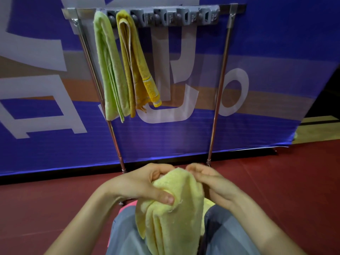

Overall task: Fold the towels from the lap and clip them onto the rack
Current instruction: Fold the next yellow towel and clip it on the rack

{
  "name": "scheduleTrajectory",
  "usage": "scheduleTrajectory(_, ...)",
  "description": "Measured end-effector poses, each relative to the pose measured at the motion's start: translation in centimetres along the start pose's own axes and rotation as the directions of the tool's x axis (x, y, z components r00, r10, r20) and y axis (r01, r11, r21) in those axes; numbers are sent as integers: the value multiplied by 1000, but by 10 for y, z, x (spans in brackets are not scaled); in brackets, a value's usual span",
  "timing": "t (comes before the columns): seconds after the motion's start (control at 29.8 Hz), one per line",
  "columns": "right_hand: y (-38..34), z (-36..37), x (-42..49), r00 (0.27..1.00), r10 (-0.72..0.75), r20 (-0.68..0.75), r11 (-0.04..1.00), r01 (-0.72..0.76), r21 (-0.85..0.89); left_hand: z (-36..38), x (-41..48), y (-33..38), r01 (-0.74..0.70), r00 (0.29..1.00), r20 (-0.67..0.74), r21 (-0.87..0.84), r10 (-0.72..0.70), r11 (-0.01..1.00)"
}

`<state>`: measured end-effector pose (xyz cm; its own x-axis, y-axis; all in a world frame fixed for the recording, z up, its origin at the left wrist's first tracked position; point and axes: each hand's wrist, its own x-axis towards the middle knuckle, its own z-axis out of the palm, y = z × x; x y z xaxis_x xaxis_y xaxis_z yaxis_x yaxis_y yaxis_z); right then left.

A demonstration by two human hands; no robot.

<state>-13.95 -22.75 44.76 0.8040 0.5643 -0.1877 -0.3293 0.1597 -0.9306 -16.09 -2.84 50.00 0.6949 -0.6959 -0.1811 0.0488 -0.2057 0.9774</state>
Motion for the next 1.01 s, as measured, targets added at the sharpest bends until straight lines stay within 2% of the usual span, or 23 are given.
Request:
scheduleTrajectory(0.1, -5, -9, -3, 970, -166, -175, 968, 194, 157, -5, -4, -5, 18, 999, -34, -12, -18, 1000)
scheduleTrajectory(0.17, -9, -17, -6, 925, -256, -280, 934, 312, 177, -11, -9, -10, 24, 997, -79, -26, -26, 999)
scheduleTrajectory(0.3, -14, -31, -9, 854, -376, -359, 889, 441, 120, -25, -19, -28, 72, 986, -146, -88, -85, 994)
scheduleTrajectory(0.4, -17, -40, -14, 836, -405, -370, 881, 465, 88, -25, -23, -41, 93, 966, -234, -96, -113, 991)
scheduleTrajectory(0.5, -15, -44, -18, 875, -359, -325, 919, 392, 40, -23, -22, -41, 18, 931, -361, -97, -52, 995)
scheduleTrajectory(0.57, -11, -44, -20, 923, -265, -280, 959, 283, 25, -21, -20, -31, -39, 915, -403, -72, 6, 997)
scheduleTrajectory(0.67, -6, -43, -23, 960, -38, -277, 999, 47, 23, -20, -15, -11, -88, 929, -359, 6, 84, 996)
scheduleTrajectory(0.74, -3, -41, -21, 951, 143, -274, 988, -152, -9, -19, -13, -1, -108, 945, -302, 73, 125, 992)
scheduleTrajectory(0.8, 0, -40, -20, 935, 259, -242, 956, -284, -77, -19, -11, 7, -120, 957, -249, 133, 150, 984)
scheduleTrajectory(0.91, -1, -37, -20, 926, 296, -233, 930, -335, -151, -21, -12, 16, -116, 966, -202, 208, 159, 971)
scheduleTrajectory(1.01, -1, -38, -21, 941, 258, -219, 926, -306, -221, -23, -13, 19, -110, 972, -176, 257, 158, 960)
